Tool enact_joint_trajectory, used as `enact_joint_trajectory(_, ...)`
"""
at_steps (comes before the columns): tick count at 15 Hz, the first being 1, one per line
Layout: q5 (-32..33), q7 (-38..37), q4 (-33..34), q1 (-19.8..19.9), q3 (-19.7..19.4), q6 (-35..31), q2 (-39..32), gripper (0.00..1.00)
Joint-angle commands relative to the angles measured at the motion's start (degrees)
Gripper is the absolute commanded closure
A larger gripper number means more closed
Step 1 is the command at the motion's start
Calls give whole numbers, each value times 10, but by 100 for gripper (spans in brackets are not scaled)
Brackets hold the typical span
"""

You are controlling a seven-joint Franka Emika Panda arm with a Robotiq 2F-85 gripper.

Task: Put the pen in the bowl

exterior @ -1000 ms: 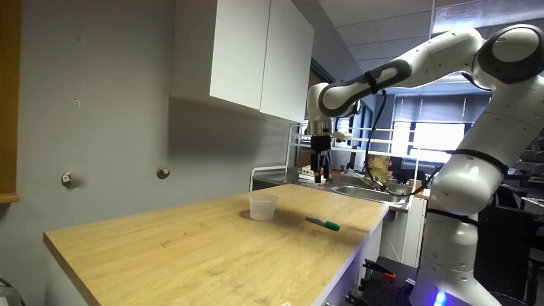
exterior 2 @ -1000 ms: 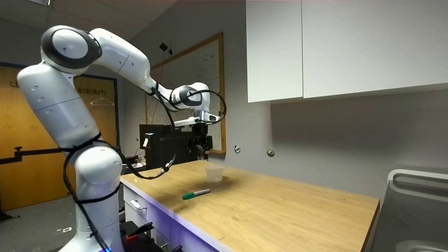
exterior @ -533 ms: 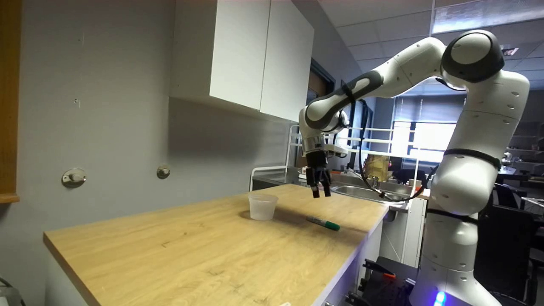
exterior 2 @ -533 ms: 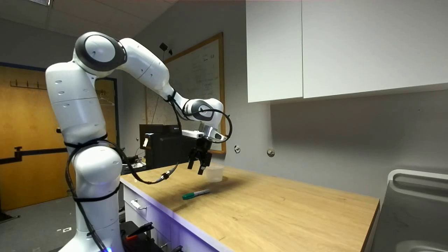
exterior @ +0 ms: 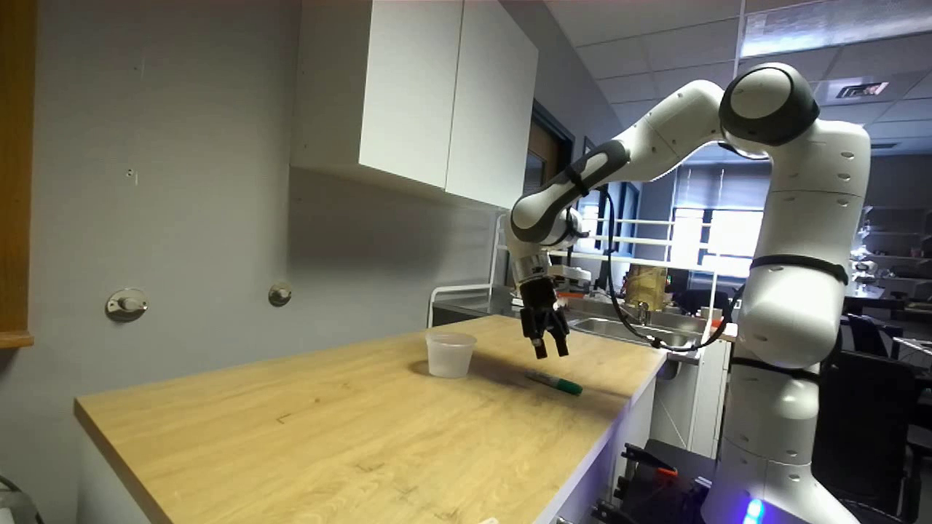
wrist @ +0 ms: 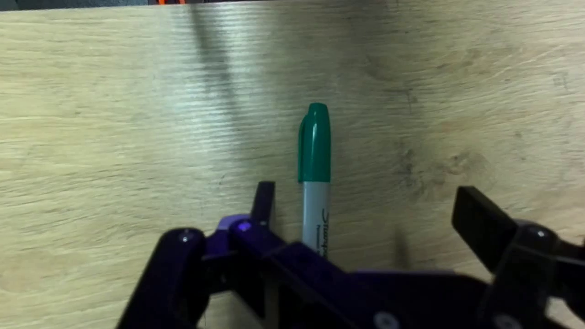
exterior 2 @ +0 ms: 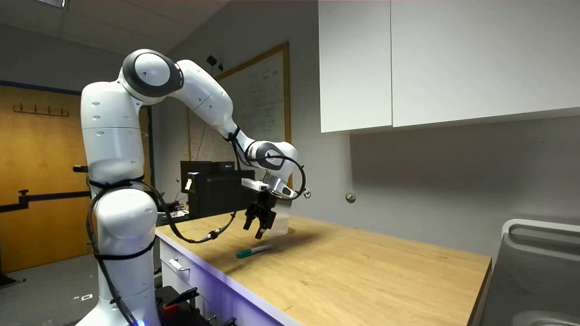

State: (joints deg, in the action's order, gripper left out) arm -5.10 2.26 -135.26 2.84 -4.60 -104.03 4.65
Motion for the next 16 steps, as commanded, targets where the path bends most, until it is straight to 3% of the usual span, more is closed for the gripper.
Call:
enact_joint_trajectory(1,-5,1,33,4,1,18,-43,0)
enact_joint_trajectory(13,0,-2,87,8,1,18,-134,0)
enact_joint_trajectory(14,-2,-3,92,9,1,19,-141,25)
enact_joint_trajectory(16,1,-5,100,10,2,19,-151,31)
